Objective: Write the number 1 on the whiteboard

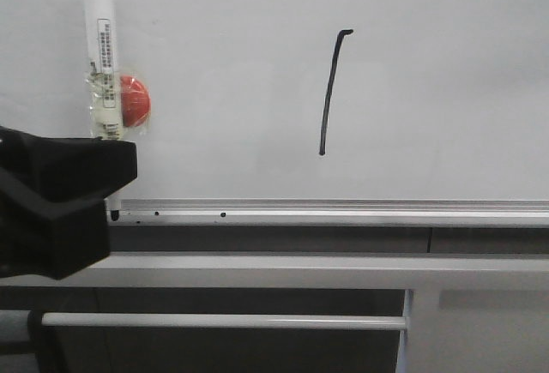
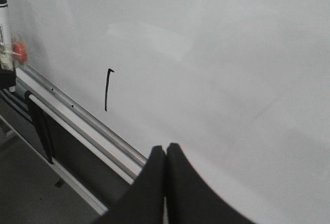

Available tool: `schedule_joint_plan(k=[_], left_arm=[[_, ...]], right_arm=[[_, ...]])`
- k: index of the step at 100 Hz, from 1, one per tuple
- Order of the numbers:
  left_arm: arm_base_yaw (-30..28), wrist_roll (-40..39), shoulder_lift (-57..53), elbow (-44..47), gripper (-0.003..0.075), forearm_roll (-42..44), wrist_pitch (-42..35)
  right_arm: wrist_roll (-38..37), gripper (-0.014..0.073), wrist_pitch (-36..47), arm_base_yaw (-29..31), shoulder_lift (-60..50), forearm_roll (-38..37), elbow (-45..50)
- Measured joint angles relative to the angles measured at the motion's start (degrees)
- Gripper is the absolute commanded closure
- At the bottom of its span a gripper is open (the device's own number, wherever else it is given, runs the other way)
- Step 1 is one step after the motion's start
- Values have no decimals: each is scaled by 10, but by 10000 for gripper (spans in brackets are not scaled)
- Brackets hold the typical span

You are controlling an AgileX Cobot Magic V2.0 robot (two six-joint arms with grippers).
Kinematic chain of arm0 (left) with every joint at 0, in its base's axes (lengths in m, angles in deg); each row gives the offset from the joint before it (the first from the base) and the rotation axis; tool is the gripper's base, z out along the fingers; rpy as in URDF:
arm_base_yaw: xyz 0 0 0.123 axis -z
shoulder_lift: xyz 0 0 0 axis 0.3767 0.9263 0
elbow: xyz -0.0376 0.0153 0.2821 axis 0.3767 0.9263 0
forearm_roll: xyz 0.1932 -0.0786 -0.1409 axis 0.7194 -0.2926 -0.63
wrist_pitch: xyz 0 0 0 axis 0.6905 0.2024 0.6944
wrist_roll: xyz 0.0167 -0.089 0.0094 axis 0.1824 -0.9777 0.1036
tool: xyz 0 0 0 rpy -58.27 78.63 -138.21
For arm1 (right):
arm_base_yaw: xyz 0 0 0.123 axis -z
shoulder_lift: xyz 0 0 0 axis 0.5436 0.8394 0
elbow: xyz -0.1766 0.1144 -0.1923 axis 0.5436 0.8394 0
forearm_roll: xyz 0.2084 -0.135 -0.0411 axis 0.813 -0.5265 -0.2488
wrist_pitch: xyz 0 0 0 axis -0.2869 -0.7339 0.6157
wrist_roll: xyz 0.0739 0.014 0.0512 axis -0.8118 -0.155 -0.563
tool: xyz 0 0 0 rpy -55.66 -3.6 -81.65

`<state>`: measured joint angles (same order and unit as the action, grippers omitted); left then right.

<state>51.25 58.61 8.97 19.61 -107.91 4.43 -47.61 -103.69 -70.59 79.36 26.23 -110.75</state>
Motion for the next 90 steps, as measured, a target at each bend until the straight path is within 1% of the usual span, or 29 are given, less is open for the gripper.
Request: schedule_joint_plan(k=[19,56,90], left_arm=[[-1,0,24,-19,741,-7,-1],[-39,-2,28,-30,741,-3,-1],[-40,-2,28,-40,741,-4,-2]], right_arm=[[0,652,0,0,0,-1,0],[0,652,-1,0,0,-5,0],[0,656,-1,0,0,-10,0]])
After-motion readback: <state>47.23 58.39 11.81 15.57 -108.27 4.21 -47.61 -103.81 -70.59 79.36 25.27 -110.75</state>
